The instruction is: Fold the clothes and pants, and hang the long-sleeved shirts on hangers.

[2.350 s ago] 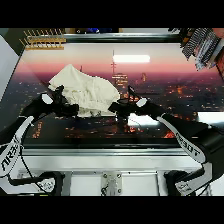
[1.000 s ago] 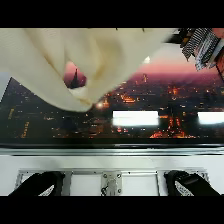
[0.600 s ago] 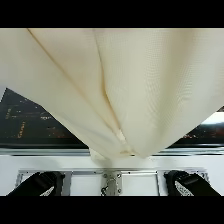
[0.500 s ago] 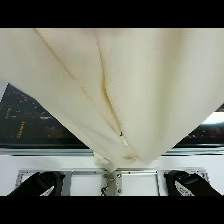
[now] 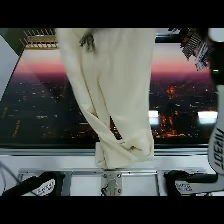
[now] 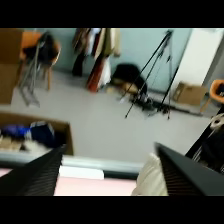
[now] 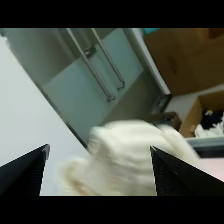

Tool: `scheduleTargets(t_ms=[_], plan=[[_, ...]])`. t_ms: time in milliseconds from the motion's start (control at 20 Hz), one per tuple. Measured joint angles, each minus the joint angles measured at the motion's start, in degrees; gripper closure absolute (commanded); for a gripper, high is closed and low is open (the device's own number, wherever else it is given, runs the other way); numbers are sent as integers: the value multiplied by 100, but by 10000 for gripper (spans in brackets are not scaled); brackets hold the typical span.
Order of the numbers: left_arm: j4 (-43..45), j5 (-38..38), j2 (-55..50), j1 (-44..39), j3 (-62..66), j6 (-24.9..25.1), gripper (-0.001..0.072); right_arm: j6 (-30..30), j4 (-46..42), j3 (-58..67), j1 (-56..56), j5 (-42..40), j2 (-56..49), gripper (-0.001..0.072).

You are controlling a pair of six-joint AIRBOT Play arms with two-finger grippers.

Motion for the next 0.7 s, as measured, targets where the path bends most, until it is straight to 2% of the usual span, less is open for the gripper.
scheduleTargets(t_ms=[200, 400, 500, 700], plan=[[-4, -1703, -1340, 533, 835, -258, -10, -42, 496, -9, -407, 319, -623, -1], [-4, -3036, -1676, 949, 756, -391, -10, -199, 450, -31, -1126, 1720, -444, 6], [-11, -3469, -1617, 1073, 221, -404, -10, -103, -151, -129, -1414, 2588, -142, 7], [-15, -3827, -1303, 1054, -1491, -433, -10, 365, -2295, -1080, -1670, 4166, 800, 7]])
